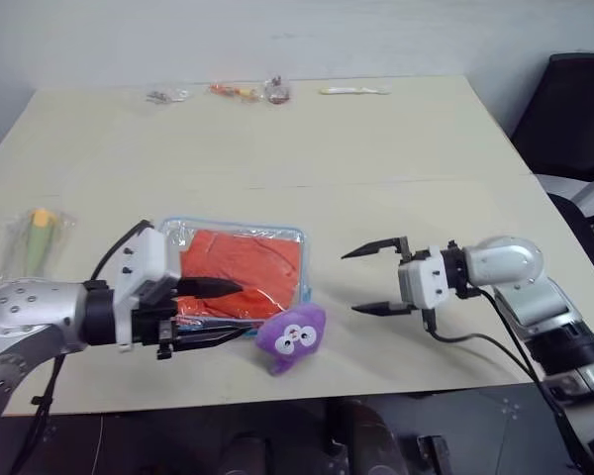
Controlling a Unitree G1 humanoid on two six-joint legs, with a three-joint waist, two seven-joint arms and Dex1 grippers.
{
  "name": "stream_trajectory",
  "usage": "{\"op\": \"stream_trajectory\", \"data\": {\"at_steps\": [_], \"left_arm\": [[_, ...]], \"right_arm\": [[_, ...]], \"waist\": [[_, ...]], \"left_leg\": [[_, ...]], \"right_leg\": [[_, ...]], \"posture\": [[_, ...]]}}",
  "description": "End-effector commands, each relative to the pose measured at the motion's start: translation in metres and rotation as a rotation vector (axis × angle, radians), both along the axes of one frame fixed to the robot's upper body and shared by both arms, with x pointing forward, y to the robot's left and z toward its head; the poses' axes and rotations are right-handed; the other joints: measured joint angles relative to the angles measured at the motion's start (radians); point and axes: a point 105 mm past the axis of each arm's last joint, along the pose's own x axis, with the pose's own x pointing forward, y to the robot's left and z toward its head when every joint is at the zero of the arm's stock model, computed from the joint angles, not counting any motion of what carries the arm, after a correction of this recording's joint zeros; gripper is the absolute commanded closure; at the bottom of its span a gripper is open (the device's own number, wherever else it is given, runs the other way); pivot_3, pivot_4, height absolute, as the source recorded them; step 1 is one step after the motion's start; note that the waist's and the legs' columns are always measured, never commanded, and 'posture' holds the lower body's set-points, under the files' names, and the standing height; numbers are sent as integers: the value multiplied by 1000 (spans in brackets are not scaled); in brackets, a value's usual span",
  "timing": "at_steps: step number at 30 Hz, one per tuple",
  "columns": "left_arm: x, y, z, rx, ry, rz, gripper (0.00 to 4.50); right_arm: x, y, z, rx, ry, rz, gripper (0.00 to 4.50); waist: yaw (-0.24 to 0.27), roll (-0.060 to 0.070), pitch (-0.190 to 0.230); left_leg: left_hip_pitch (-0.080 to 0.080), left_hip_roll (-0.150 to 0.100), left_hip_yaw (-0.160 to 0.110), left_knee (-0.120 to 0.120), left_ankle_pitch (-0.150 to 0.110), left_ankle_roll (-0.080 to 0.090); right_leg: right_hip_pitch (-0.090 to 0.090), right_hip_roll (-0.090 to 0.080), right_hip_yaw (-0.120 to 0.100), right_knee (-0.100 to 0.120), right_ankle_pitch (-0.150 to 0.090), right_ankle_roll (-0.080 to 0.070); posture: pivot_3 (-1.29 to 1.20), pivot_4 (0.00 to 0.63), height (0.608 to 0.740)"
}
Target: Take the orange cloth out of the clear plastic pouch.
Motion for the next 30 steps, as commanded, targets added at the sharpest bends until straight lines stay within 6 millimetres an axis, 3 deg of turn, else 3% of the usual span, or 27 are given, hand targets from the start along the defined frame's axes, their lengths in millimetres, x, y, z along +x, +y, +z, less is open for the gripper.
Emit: {"op": "stream_trajectory", "data": {"at_steps": [1, 6, 10, 15, 23, 30], "left_arm": [[5, -12, -14, 39, 26, -18, 1594], [23, -18, -41, 133, 64, 19, 1594], [34, -26, -43, 105, 75, 18, 1594], [30, -35, -46, 81, 107, -35, 1594], [10, -43, -40, 44, 173, -145, 1594], [18, -43, -53, 72, 179, -104, 1594]], "right_arm": [[7, 1, 11, 0, -53, 18, 89], [12, -1, 15, -8, -84, 30, 89], [7, -2, 16, -5, -82, 42, 89], [-6, -2, 17, 1, -72, 63, 89], [-9, -3, 16, 8, -67, 36, 89], [-11, 1, 18, 26, -67, 35, 89]], "waist": [[2, 0, 0], [3, 0, 0], [1, 0, 0], [5, 0, 0], [5, 0, 0], [8, 0, 0]], "left_leg": [[0, 0, -1, 0, 0, 0], [-1, 0, -1, 0, 0, 0], [-1, 0, 0, 0, 0, 0], [-1, 0, -1, 1, 0, 0], [-1, 0, -1, 2, 0, 0], [-1, 0, -1, 2, 0, 0]], "right_leg": [[0, 0, 0, 0, 0, 0], [0, 0, -1, -1, 0, 0], [0, 0, -2, 0, 0, 0], [0, -1, -3, 0, 0, 0], [0, -1, -1, 1, 0, 0], [0, -1, -1, 0, 0, 0]], "posture": [[0, 150, 740], [0, 150, 740], [0, 150, 740], [0, 150, 740], [0, 150, 740], [0, 150, 740]]}}
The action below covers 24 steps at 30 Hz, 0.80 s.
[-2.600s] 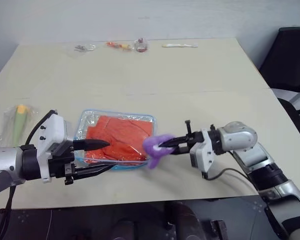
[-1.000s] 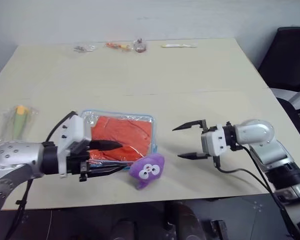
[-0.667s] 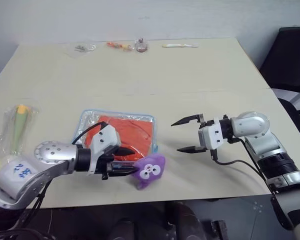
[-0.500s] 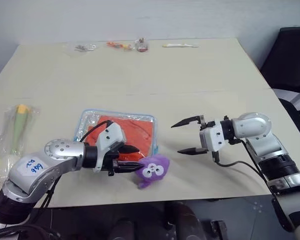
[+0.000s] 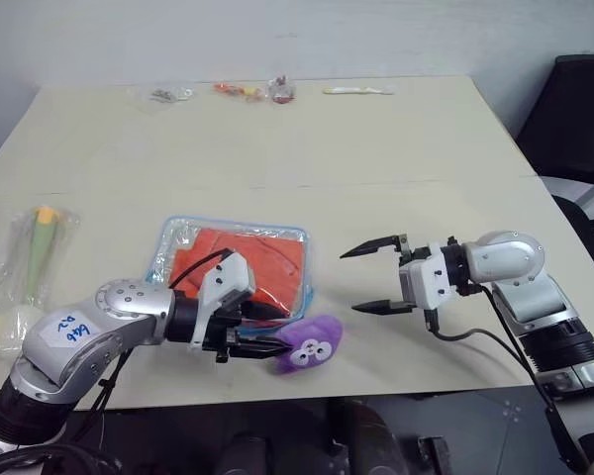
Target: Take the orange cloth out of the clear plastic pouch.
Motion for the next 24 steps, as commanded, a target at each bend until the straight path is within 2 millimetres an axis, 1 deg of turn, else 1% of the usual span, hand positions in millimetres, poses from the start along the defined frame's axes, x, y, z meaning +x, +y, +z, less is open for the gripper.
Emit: {"op": "stream_trajectory", "data": {"at_steps": [1, 3, 10, 14, 19, 21, 24], "left_arm": [[1, -5, -1, -6, -21, -4, 1782], [2, -6, -1, -11, -25, 0, 2184], [-5, -5, -2, -25, -18, -3, 4477], [-17, 0, 0, -9, -23, -12, 4493], [-28, 21, 6, 41, -114, 14, 4493], [-36, 31, 6, 66, -133, 21, 4493], [-47, 35, 5, 78, -134, 21, 4493]], "right_arm": [[-3, 1, 15, 37, -50, 1, 68], [-3, 1, 15, 37, -50, 3, 62], [-3, 5, 17, 42, -44, 10, 62], [-3, 9, 18, 61, -17, 20, 62], [-6, 18, 18, 79, 66, 43, 62], [-4, 25, 12, 68, 67, 54, 62], [-6, 35, 2, 43, 64, 86, 62]], "waist": [[3, 0, 0], [7, 0, 0], [17, 0, 0], [16, 0, 0], [14, 0, 0], [13, 0, 0], [13, 0, 0]], "left_leg": [[0, 0, 0, 0, 0, 0], [0, 0, 0, 0, 0, 0], [0, 0, 0, 0, 0, 0], [0, 0, 0, 0, 0, 0], [0, 1, 0, 0, 0, 0], [0, 2, 0, 0, 0, 0], [1, 2, 0, 0, 0, 0]], "right_leg": [[0, 0, 0, 0, 0, 0], [0, 0, 0, 0, 0, 0], [0, 0, 0, 0, 0, 0], [0, 0, 0, 0, 0, 0], [0, 1, 0, 0, 0, 0], [0, 1, 0, 0, 0, 0], [0, 1, 0, -1, 0, -1]], "posture": [[0, 150, 740], [0, 150, 740], [0, 150, 740], [0, 150, 740], [0, 150, 740], [0, 150, 740], [0, 150, 740]]}}
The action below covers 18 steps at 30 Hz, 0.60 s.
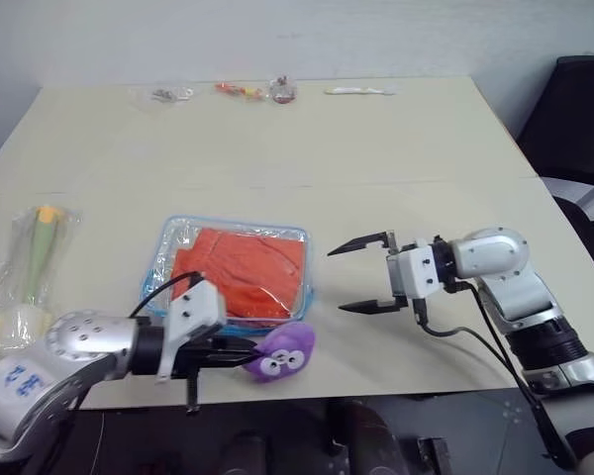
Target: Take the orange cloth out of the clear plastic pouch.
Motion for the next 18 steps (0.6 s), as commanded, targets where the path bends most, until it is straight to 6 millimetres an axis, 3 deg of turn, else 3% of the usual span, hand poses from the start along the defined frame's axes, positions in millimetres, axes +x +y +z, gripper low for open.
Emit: {"op": "stream_trajectory", "data": {"at_steps": [1, 2, 4, 8, 18], "left_arm": [[-12, -2, 8, 9, -66, -44, 4493], [-12, -1, 8, 9, -67, -36, 4493], [-13, -1, 8, 2, -68, -20, 4500], [-14, -1, 9, -10, -70, 1, 4500], [-15, -1, 8, -20, -70, 11, 4500]], "right_arm": [[-5, 11, -2, -12, -40, 55, 62], [-5, 15, -4, -11, -45, 61, 62], [-6, 23, -8, -11, -66, 78, 615], [-8, 30, -19, -40, -120, 113, 1997], [-12, 31, -31, -61, -160, 139, 1997]], "waist": [[3, 0, 0], [6, 0, 0], [7, 0, 0], [2, 0, 0], [1, 0, 0]], "left_leg": [[0, 0, 0, 0, 0, 0], [0, -1, 0, 0, 0, 0], [-1, -1, -1, 1, 0, 0], [0, -1, -1, 0, 0, 0], [0, -1, -1, 0, 0, 0]], "right_leg": [[0, 0, 0, 0, 0, 0], [0, 0, 0, 0, 0, 0], [1, -1, 0, 0, 0, 0], [0, 0, 0, 0, 0, 0], [0, 0, 0, 0, 0, 0]], "posture": [[0, 150, 740], [0, 150, 740], [0, 150, 740], [0, 150, 740], [0, 150, 740]]}}
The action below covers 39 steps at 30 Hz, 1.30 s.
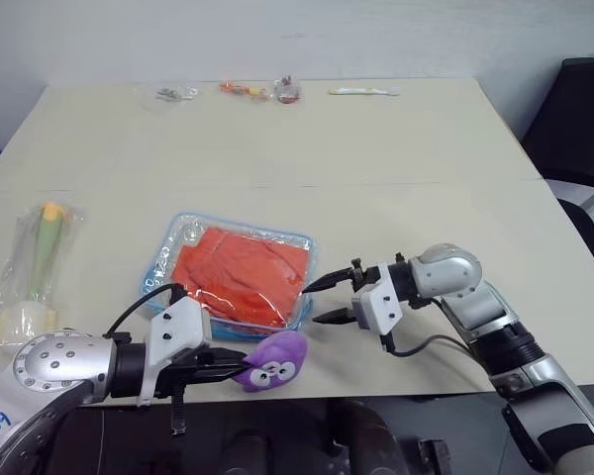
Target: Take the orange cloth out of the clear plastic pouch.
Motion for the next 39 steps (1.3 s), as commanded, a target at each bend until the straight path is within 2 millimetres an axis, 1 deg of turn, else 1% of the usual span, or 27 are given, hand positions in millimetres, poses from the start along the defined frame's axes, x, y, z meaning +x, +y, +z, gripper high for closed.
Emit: {"op": "stream_trajectory", "data": {"at_steps": [1, 9, 12, 14, 16, 18, 24, 26, 29, 32, 35, 39], "left_arm": [[-3, -4, 5, -22, -28, -17, 4500], [-2, -6, 6, -33, -27, -18, 4500], [-2, -6, 7, -35, -26, -20, 4500], [-2, -6, 6, -34, -25, -18, 4500], [-3, -6, 6, -34, -22, -17, 4500], [-3, -5, 5, -33, -19, -16, 4500], [-4, -4, 3, -38, -7, -3, 4500], [-4, 0, 2, -34, -4, 21, 4500], [-3, 13, 2, -28, 1, 78, 4500], [-6, 33, 1, -4, 8, 160, 4500], [-8, 48, 2, 7, 6, 217, 4500], [-9, 63, 3, 21, -5, 277, 4500]], "right_arm": [[-2, 5, -2, 10, -25, 16, 1997], [2, 18, -10, 20, -43, 18, 1997], [3, 20, -11, 27, -29, 15, 2588], [3, 19, -12, 21, -28, 19, 3191], [3, 18, -12, 21, -27, 18, 3976], [4, 18, -11, 22, -27, 18, 4481], [7, 15, -8, 27, -49, 14, 4481], [10, 11, -7, 22, -62, 4, 4481], [17, 0, -2, 5, -85, -17, 4481], [25, -18, 4, -24, -117, -47, 4481], [28, -28, 5, -44, -132, -63, 4481], [31, -38, 4, -60, -147, -78, 4481]], "waist": [[0, 0, 0], [-1, 0, 0], [-1, 0, 0], [-1, 0, 0], [-1, 0, 0], [-2, 0, 0], [-4, 0, 0], [-4, 0, 0], [-5, 0, 0], [-7, 0, 0], [-8, 0, 0], [-9, 0, 0]], "left_leg": [[0, 0, 0, 0, 0, 0], [0, 0, 0, 0, 0, 0], [0, 0, 0, 0, 0, 0], [0, 0, 0, 0, 0, 0], [0, 0, 0, 0, 0, 0], [0, 0, 0, 0, 0, 0], [0, 0, 0, 0, 0, 0], [0, 0, 0, 0, 0, 0], [0, 1, 0, 0, 0, 0], [0, 1, 0, 0, 0, 0], [0, 1, 0, -1, 0, 0], [0, 1, 0, -1, 0, 0]], "right_leg": [[0, 0, 0, 0, 0, 0], [0, 0, 0, 0, 0, 0], [0, 0, 0, 0, 0, 0], [0, 0, 0, 0, 0, 0], [0, 0, 0, 0, 0, 0], [0, 0, 0, 0, 0, 0], [0, 0, 0, 0, 0, 0], [0, 0, 0, 0, 0, 0], [0, 0, 0, 0, 0, 0], [0, 0, 0, 0, 0, -1], [0, 0, -1, -1, -1, -1], [0, 0, -1, -1, -1, -1]], "posture": [[0, 150, 740], [0, 150, 740], [0, 150, 740], [0, 150, 740], [0, 150, 740], [0, 150, 740], [0, 150, 740], [0, 150, 740], [0, 150, 740], [0, 150, 740], [0, 150, 740], [0, 150, 740]]}}
